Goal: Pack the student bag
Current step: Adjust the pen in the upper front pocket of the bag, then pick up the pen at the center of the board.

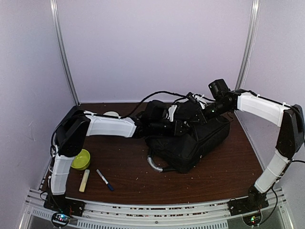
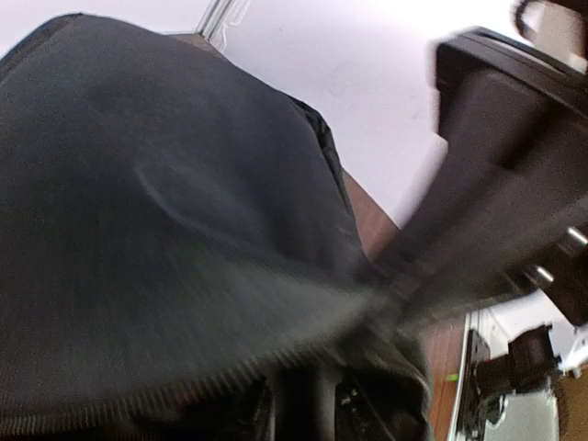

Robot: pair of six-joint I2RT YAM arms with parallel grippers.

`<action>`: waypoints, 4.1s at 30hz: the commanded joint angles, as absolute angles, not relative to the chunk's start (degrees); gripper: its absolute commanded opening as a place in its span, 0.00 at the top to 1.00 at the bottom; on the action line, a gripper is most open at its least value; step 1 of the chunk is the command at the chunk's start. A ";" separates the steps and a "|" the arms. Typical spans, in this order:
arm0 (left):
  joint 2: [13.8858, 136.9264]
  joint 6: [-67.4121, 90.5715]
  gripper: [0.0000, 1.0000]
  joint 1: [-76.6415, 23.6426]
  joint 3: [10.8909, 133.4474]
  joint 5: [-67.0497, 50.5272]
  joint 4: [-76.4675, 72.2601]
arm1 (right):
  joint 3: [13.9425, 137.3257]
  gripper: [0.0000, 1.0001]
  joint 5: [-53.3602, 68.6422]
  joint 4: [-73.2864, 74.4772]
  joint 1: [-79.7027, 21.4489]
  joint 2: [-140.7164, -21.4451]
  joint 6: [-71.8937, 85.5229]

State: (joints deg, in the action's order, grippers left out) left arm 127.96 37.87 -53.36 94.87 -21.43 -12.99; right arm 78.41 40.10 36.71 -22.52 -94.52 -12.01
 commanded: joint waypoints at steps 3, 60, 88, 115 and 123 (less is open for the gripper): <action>117.16 29.84 0.71 -53.63 87.17 -20.28 -6.16 | 80.35 1.00 45.56 32.60 -22.55 -93.64 -12.52; 111.50 30.87 0.72 -53.17 84.16 -11.75 7.58 | 78.14 1.00 44.70 32.61 -21.93 -95.81 -14.24; 77.27 80.20 0.49 -57.06 45.71 7.20 52.12 | 78.23 1.00 45.67 33.18 -21.96 -95.37 -15.61; 88.39 79.15 0.79 -49.33 43.33 -0.20 39.45 | 77.61 1.00 46.16 33.48 -21.97 -95.07 -15.40; 91.58 69.55 1.00 -49.46 49.96 -0.68 40.03 | 77.41 1.00 46.41 33.40 -21.73 -94.42 -15.03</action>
State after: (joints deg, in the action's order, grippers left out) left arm 90.00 75.64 -49.58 47.83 -0.25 42.72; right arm 77.62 41.60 35.44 -21.76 -96.33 -14.81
